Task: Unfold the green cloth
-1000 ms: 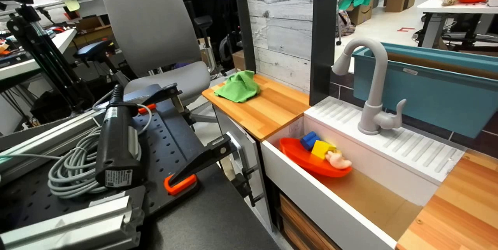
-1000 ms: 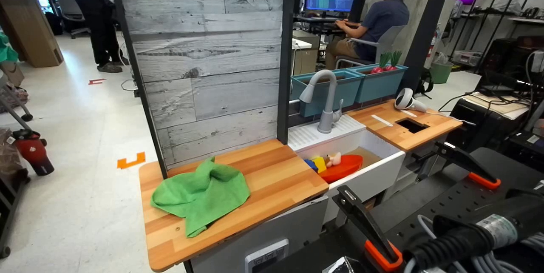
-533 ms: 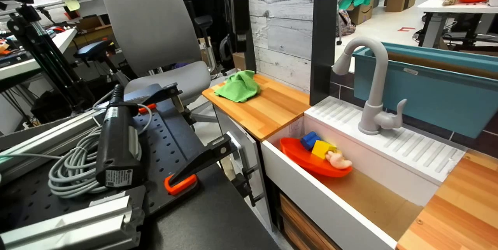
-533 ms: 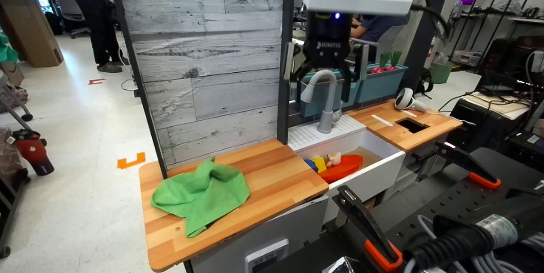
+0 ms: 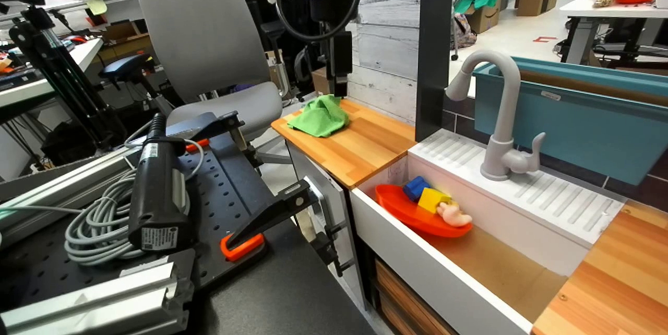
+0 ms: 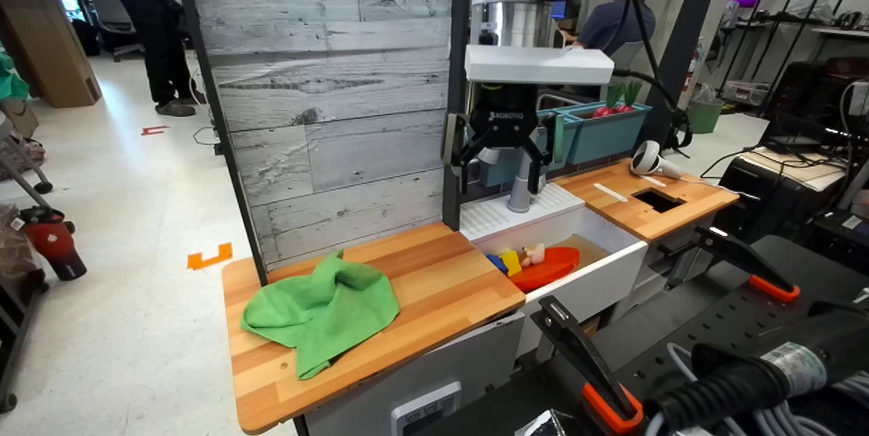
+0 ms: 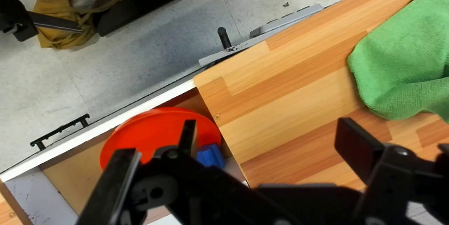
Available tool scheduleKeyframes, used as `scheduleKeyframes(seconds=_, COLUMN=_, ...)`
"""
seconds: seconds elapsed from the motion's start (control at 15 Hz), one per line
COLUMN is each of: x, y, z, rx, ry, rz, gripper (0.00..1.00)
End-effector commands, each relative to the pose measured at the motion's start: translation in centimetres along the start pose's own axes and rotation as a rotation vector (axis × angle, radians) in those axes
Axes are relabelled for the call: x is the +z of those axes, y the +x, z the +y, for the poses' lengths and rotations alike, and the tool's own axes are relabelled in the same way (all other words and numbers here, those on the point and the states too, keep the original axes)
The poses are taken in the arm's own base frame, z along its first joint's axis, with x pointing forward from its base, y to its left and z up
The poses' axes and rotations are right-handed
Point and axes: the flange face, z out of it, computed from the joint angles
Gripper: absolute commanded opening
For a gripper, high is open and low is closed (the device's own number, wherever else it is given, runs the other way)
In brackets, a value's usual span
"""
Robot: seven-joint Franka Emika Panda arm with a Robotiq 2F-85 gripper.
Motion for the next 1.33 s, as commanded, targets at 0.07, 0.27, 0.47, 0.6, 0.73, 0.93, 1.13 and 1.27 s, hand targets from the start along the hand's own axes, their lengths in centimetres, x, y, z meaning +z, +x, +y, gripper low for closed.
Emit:
scheduleKeyframes(seconds=0.07, x=2.1, y=0.2, z=-1.3, rx=-0.033, ry=-0.019, rz=-0.007, gripper=1.0)
scheduleKeyframes(seconds=0.27, x=5.5, y=0.1, z=-3.8, rx=-0.088, ry=-0.035, rz=-0.026, gripper=1.0)
scheduleKeyframes(seconds=0.47, x=8.9, y=0.5, z=-6.2, rx=-0.127, ry=-0.046, rz=-0.041, gripper=1.0)
scheduleKeyframes(seconds=0.6, x=10.8, y=1.1, z=-7.5, rx=-0.142, ry=-0.046, rz=-0.036, gripper=1.0)
scheduleKeyframes(seconds=0.73, x=12.2, y=1.8, z=-8.7, rx=-0.154, ry=-0.035, rz=-0.028, gripper=1.0)
scheduleKeyframes(seconds=0.93, x=14.0, y=2.6, z=-10.6, rx=-0.174, ry=-0.022, rz=0.009, gripper=1.0)
scheduleKeyframes(seconds=1.13, x=15.5, y=3.0, z=-12.4, rx=-0.192, ry=0.003, rz=0.037, gripper=1.0)
scheduleKeyframes(seconds=1.27, x=16.2, y=3.0, z=-13.4, rx=-0.205, ry=0.014, rz=0.055, gripper=1.0)
